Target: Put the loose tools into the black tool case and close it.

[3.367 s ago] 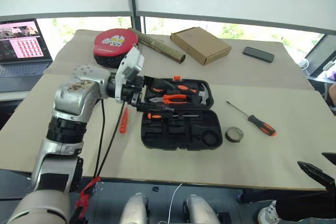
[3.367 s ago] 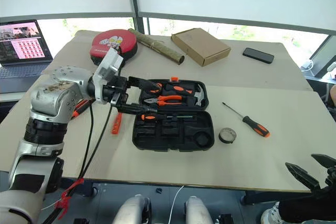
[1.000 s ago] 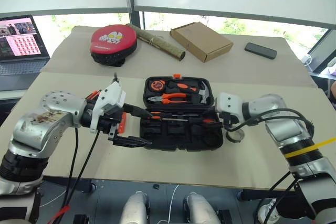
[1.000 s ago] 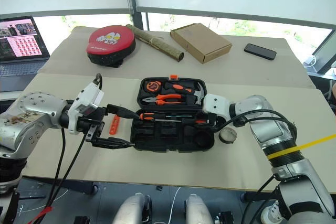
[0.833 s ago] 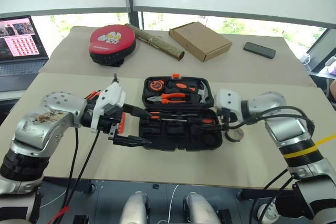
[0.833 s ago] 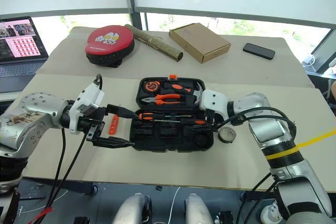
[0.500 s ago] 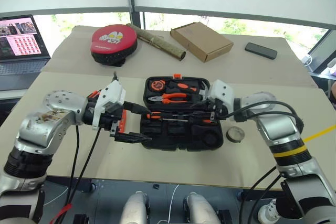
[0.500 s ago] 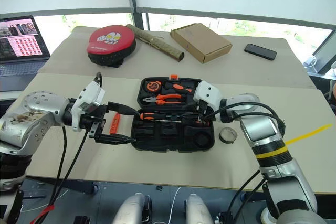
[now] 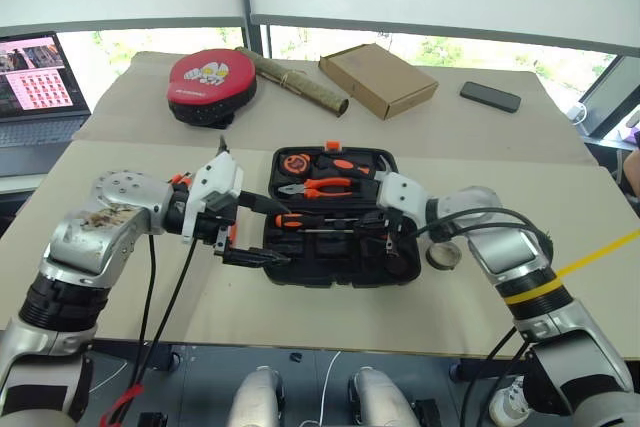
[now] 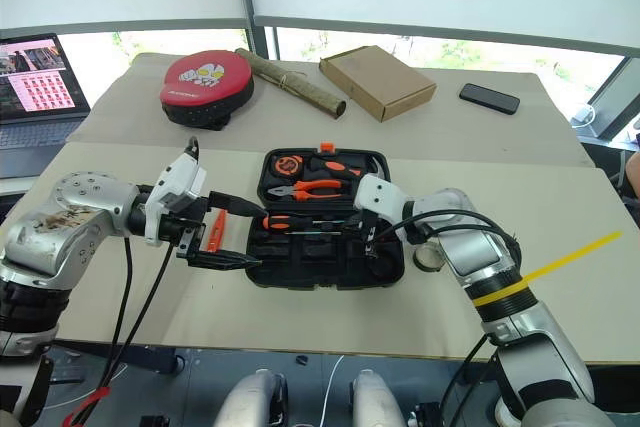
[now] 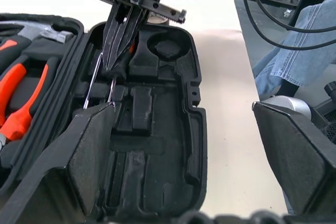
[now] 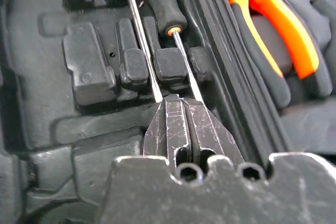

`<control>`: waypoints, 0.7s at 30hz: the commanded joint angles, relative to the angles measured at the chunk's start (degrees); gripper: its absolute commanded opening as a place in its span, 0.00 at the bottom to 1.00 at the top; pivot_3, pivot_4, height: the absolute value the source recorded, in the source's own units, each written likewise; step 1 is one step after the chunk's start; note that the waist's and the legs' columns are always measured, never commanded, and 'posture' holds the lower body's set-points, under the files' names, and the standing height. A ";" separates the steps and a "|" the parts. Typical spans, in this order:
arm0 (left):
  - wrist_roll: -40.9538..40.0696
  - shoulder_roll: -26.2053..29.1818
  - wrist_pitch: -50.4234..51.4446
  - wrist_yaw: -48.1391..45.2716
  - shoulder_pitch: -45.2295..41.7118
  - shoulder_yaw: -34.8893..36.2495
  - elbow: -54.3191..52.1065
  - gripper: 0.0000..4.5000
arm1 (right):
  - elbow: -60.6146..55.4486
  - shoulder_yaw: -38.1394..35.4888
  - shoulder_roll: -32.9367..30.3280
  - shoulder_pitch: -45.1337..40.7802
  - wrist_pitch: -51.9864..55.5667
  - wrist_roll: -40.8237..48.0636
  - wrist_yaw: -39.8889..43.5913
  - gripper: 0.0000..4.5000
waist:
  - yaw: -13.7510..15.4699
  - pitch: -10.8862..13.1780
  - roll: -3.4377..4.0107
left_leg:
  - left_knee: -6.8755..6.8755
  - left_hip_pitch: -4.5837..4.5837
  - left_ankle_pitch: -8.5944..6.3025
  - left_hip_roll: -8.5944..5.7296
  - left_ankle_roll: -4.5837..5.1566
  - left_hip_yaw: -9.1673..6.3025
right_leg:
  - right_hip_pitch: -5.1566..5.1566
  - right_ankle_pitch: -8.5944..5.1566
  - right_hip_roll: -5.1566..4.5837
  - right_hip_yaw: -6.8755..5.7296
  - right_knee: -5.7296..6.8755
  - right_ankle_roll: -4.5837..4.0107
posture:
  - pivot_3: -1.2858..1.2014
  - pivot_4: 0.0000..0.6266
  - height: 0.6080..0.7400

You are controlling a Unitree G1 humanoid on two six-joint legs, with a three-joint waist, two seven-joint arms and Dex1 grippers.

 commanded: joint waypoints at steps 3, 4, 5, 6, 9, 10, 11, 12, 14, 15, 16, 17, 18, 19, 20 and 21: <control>1.43 0.27 -1.65 0.95 -0.23 1.14 0.72 1.00 | -3.21 -0.17 0.66 1.81 2.84 0.44 -0.24 0.00 | -0.03 0.00 0.00 | 0.00 0.00 0.00 0.00 0.00 0.01 | -0.01 0.00 0.00 0.00 0.03 0.00 | 0.52 0.24 1.00; 1.54 0.53 -1.62 1.49 0.39 1.65 0.50 1.00 | -4.40 -1.57 0.93 1.64 3.58 1.69 -0.46 0.00 | -0.07 0.00 0.00 | 0.00 0.00 0.00 0.01 0.00 0.01 | -0.02 -0.01 0.00 0.00 0.04 -0.01 | 0.52 0.24 1.00; 1.45 0.85 -1.46 2.10 1.20 2.41 0.08 1.00 | -5.82 -3.16 1.28 1.47 4.33 3.26 -0.55 0.00 | -0.10 0.00 0.00 | 0.00 0.00 0.00 0.01 0.00 0.01 | -0.04 -0.01 0.00 0.00 0.06 -0.01 | 0.52 0.24 1.00; 1.27 1.30 -0.52 3.48 2.28 3.71 -0.49 1.00 | -7.41 -5.62 1.83 0.81 5.85 5.68 -0.75 0.00 | -0.13 0.02 -0.01 | 0.00 0.00 0.00 0.01 0.00 0.01 | -0.05 -0.01 0.00 0.01 0.07 -0.02 | 0.52 0.24 1.00; 0.62 3.00 3.53 9.59 7.89 9.85 -3.41 1.00 | -12.54 -13.32 2.50 -1.29 12.45 14.41 -0.74 0.00 | -0.29 0.11 0.01 | 0.00 -0.07 0.00 0.04 0.00 0.04 | -0.18 -0.01 0.01 0.06 0.14 -0.03 | 0.52 0.24 1.00; 0.13 3.46 4.94 11.65 10.82 12.70 -5.14 1.00 | -14.57 -15.24 2.01 -1.35 14.67 16.95 -0.44 0.00 | -0.29 0.13 0.01 | 0.00 -0.10 0.00 0.05 0.00 0.02 | -0.20 -0.01 0.01 0.06 0.16 -0.03 | 0.52 0.24 1.00; -0.26 3.63 6.29 13.83 14.34 16.15 -7.21 1.00 | -16.49 -16.80 1.17 -1.18 16.63 19.12 -0.07 0.06 | -0.30 0.13 0.01 | 0.00 -0.10 0.00 0.06 0.00 0.02 | -0.21 -0.01 0.01 0.06 0.16 -0.03 | 0.52 0.24 1.00; -0.99 3.20 8.97 16.48 19.93 22.07 -10.07 1.00 | -19.16 -18.88 -0.06 -0.62 18.76 22.52 1.18 0.13 | -0.35 0.13 0.01 | 0.00 -0.10 0.00 0.07 0.00 0.01 | -0.21 -0.01 0.00 0.05 0.15 -0.03 | 0.52 0.24 1.00; -1.41 1.88 12.60 19.28 31.62 32.98 -15.09 1.00 | -23.80 -21.72 -2.58 1.06 21.50 28.30 3.89 0.26 | -0.20 0.13 -0.02 | -0.06 -0.08 -0.03 0.12 -0.04 0.00 | -0.18 -0.01 -0.04 0.02 0.12 -0.03 | 0.52 0.24 1.00; -1.61 1.39 13.57 19.85 36.07 36.70 -16.85 1.00 | -25.37 -22.48 -3.59 1.74 22.33 30.32 4.72 0.33 | -0.31 0.13 -0.05 | -0.10 -0.06 -0.05 0.13 -0.05 0.00 | -0.17 -0.02 -0.06 -0.01 0.07 -0.04 | 0.52 0.24 1.00; -1.34 0.95 13.59 20.18 39.67 39.32 -18.09 1.00 | -26.48 -22.88 -4.50 2.37 22.66 31.68 5.27 0.39 | -0.19 0.13 -0.06 | -0.16 -0.06 -0.07 0.14 -0.07 -0.01 | -0.17 -0.03 -0.07 -0.02 -0.02 -0.06 | 0.52 0.24 1.00; -1.00 0.41 13.21 20.59 42.94 41.55 -19.07 1.00 | -27.62 -23.25 -5.41 3.13 23.02 32.98 5.68 0.49 | -0.14 0.15 -0.11 | -0.19 0.01 -0.07 0.12 -0.08 -0.03 | -0.12 -0.05 -0.10 -0.05 0.00 -0.09 | 0.52 0.24 1.00; -0.82 -0.01 13.07 21.11 45.31 43.12 -19.60 1.00 | -28.57 -23.45 -6.20 3.86 23.17 34.02 6.13 0.54 | 0.19 0.17 -0.15 | -0.19 0.05 -0.07 0.12 -0.08 -0.01 | -0.11 -0.06 -0.10 -0.06 0.00 -0.10 | 0.52 0.24 1.00; -0.38 -0.88 13.81 22.05 48.33 45.33 -20.27 1.00 | -29.83 -23.85 -7.30 4.97 23.35 35.27 7.20 0.63 | 0.39 0.20 -0.21 | -0.19 0.06 -0.02 0.09 -0.15 -0.02 | -0.08 -0.07 -0.12 -0.17 0.05 -0.14 | 0.52 0.24 1.00; 0.07 -1.43 14.50 23.28 50.24 46.68 -20.73 1.00 | -30.75 -24.00 -8.07 5.77 23.35 36.04 7.67 0.72 | 0.45 0.20 -0.21 | -0.19 0.09 0.00 0.13 -0.17 -0.03 | -0.06 -0.08 -0.15 -0.23 -0.01 -0.21 | 0.52 0.24 1.00; 0.21 -1.86 15.13 24.64 51.31 47.50 -21.07 1.00 | -31.48 -23.91 -8.62 6.39 22.99 36.34 7.57 0.77 | 0.51 0.20 -0.21 | -0.20 0.18 0.00 0.14 -0.17 0.00 | 0.00 -0.11 -0.27 -0.24 -0.02 -0.26 | 0.52 0.24 1.00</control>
